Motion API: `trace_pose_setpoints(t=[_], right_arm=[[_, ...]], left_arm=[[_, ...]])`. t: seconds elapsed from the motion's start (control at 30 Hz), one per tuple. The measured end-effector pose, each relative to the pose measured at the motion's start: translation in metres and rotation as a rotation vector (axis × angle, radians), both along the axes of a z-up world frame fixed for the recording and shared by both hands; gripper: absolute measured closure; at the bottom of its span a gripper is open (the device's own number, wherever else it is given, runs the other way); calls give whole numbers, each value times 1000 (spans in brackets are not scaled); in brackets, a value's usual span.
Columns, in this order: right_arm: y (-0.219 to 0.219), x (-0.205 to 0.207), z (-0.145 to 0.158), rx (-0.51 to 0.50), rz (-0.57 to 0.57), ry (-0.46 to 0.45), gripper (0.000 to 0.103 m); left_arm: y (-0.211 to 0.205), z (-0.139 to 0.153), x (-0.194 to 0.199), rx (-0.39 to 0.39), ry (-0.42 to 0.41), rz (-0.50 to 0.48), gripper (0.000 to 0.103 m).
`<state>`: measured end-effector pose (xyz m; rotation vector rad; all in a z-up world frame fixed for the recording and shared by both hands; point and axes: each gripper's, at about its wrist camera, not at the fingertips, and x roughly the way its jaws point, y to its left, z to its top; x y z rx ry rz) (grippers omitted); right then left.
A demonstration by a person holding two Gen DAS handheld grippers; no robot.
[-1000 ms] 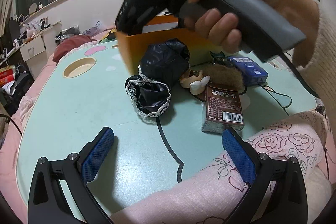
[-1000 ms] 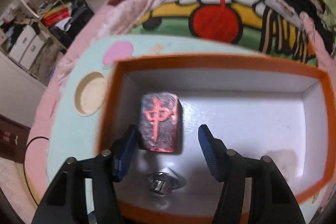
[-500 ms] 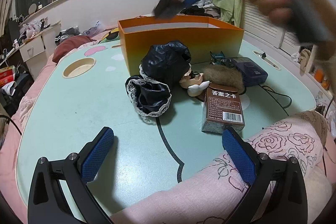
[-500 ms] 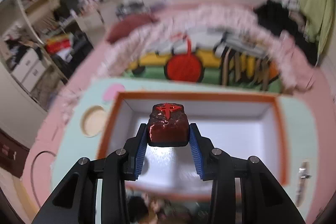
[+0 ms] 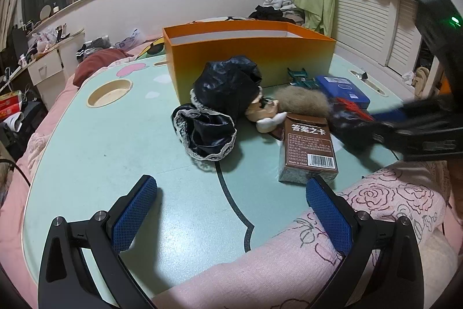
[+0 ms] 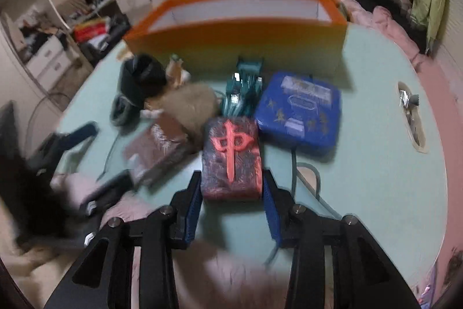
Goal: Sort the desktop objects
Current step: 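Lift the red tile box out and place it beside the blue tin, right gripper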
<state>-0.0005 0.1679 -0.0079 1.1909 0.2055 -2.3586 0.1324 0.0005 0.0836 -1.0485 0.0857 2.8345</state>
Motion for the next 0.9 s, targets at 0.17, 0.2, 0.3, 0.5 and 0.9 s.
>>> trace_pose_setpoints(t=[0.17,0.2,0.3,0.5,0.9], right_arm=[[-6,10,5,-1,-68,162,30],[-1,17,5,-7,-70,185,24],[11,39,1,29,-68,213,14],[29,29,-21,-26,-95,132,0],[29,33,-21,-30,-88,146,0]], left_arm=[[0,0,1,1,0,1,0],[0,0,1,1,0,2,0],[0,0,1,1,0,2,0],[-2,0,2,-8,-1,4,0],[-1,-1,4,-8,-1,5,0]])
